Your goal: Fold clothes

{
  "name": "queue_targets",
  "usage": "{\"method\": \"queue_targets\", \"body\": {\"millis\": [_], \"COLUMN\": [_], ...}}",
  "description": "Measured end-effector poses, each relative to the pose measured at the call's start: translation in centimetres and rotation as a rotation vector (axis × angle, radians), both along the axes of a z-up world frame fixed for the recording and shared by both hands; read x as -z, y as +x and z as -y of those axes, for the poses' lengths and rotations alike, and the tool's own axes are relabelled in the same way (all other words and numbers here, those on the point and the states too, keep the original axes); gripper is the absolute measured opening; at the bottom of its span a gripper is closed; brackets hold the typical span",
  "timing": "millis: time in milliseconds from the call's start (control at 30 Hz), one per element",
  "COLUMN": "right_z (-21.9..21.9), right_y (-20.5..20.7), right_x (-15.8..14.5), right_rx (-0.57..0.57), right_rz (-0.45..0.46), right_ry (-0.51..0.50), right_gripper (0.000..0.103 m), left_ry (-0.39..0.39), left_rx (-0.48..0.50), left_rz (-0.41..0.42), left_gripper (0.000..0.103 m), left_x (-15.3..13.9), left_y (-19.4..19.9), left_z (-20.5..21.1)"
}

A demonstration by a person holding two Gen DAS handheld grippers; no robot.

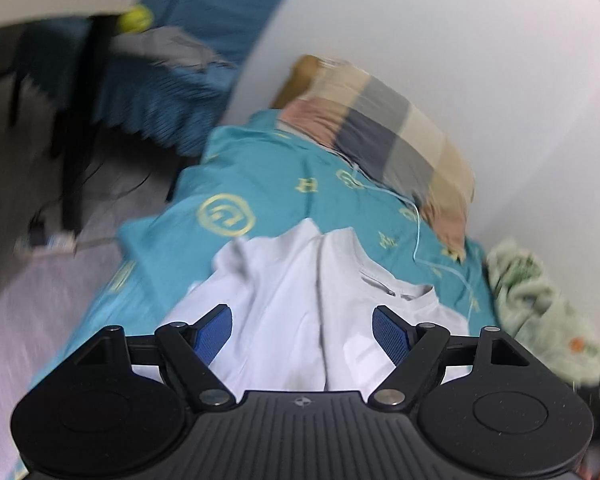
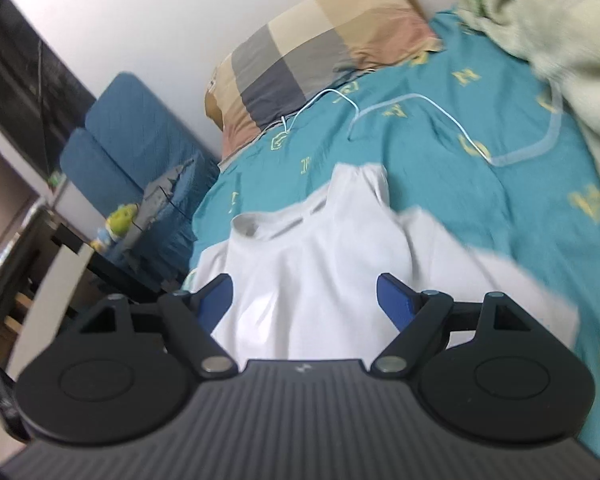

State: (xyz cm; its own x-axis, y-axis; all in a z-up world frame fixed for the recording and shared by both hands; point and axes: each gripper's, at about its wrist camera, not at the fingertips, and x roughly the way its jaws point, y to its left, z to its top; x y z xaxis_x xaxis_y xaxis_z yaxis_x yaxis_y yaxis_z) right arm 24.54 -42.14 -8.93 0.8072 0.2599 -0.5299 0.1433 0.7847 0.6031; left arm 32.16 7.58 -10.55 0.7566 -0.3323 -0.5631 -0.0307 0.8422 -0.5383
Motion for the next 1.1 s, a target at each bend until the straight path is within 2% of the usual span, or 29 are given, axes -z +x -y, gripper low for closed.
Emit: {"method": "queue_targets", "body": {"millis": [133,200,300,467,567,667,733,800,867,900,933,967,1033,1100], "right_z": [-1.6,-2.4,-3.0,-4.7,-5.5,-6.0,-6.2,-6.7,-6.9,-7.0,-6.9,-6.8,-6.8,-6.8], "right_y": [-5.6,-7.8,-9.8,-9.9,-8.6,-7.2,-6.4,-5.7,-5.3,-5.0,-4.9,-4.7,-4.6,-4.5], "right_x": [-0.4,-0.8,-0.9,1.1,2.5,3.8,4.3,4.5,4.8,4.9,5.1,5.3,5.6,5.6], "right_rx": [0.041,0.039,0.055,0.046,0.018,0.004,-0.007,-0.02,-0.022,-0.023,-0.021,-0.02,-0.014,-0.008], "right_rz": [-0.063,-0.077,-0.075,-0.114,-0.146,-0.17,-0.174,-0.172,-0.176,-0.178,-0.183,-0.188,-0.194,-0.195], "right_ry": [-0.003,-0.03,-0.007,0.035,0.021,0.048,0.073,0.081,0.083,0.085,0.094,0.103,0.108,0.097], "right_gripper": [0.081,0.081,0.081,0.081,0.081,0.081,0.081,0.081,0.081,0.081,0.081,0.081,0.081,0.081], "left_ry": [-0.076,-0.134,-0.209,-0.342,-0.496,-0.568,-0.584,-0.615,-0.634,-0.619,-0.592,-0.567,-0.533,-0.471], "left_rx": [-0.06,-0.085,-0.118,-0.144,-0.164,-0.157,-0.146,-0.151,-0.161,-0.167,-0.17,-0.175,-0.182,-0.17], "left_rz": [-0.015,-0.04,-0.061,-0.115,-0.138,-0.153,-0.146,-0.128,-0.122,-0.122,-0.12,-0.118,-0.091,-0.024], "left_gripper": [0.079,0.078,0.078,0.074,0.074,0.072,0.063,0.058,0.04,0.032,0.009,0.004,0.004,0.004], "left_x": [1.3,2.2,3.5,6.4,8.8,10.8,11.7,12.4,12.9,13.0,12.9,12.9,12.3,10.5], "left_y": [-4.0,-5.0,-5.8,-4.8,-3.3,-1.3,-0.3,0.4,1.1,1.5,1.7,2.0,2.0,2.1], "left_z": [-3.3,-4.4,-5.6,-6.3,-6.8,-6.7,-7.0,-7.5,-7.9,-8.0,-8.1,-8.2,-8.2,-7.8]}}
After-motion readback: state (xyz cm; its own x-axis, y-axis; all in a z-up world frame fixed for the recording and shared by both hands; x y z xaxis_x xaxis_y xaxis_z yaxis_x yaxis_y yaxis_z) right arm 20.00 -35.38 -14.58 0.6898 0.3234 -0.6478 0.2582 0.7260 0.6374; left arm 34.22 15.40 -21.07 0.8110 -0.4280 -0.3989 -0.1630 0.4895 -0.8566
